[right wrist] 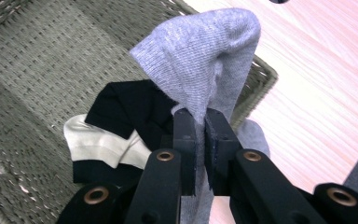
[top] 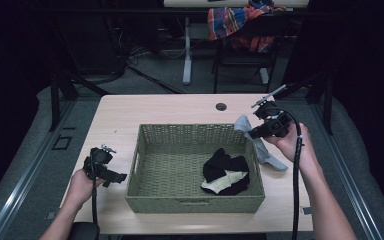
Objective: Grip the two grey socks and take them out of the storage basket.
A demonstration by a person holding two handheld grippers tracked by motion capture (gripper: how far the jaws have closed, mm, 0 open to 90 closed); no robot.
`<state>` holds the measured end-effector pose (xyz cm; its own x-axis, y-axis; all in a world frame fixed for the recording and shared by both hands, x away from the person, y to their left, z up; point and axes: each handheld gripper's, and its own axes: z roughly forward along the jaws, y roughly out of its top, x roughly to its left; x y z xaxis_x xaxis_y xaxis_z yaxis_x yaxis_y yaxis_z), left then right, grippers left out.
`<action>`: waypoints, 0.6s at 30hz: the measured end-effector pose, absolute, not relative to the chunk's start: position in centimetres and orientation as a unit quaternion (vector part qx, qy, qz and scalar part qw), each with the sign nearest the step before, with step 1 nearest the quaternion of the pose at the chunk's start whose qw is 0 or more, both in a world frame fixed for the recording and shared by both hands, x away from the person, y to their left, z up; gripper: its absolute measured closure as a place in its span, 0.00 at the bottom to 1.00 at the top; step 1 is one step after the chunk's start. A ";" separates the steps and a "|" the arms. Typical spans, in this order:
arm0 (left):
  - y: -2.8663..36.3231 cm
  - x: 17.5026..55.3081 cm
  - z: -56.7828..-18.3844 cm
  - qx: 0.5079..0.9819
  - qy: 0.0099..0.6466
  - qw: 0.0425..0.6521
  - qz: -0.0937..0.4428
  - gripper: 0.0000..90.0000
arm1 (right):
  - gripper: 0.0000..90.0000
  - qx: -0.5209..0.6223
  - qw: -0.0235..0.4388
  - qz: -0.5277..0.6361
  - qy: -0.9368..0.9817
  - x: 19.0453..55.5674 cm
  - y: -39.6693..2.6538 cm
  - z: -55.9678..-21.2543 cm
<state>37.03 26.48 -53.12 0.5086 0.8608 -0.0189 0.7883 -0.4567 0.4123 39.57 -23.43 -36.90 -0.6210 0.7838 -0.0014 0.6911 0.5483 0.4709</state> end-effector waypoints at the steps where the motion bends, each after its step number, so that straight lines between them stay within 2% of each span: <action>1: 26.5 37.0 -53.1 0.848 0.486 0.188 0.096 0.02 | 0.94 0.426 0.107 0.219 0.871 39.5 -23.6 -36.9; 18: 26.4 37.1 -52.9 0.850 0.481 0.189 0.101 0.02 | 0.95 0.478 0.125 0.207 0.845 40.2 -27.7 -37.4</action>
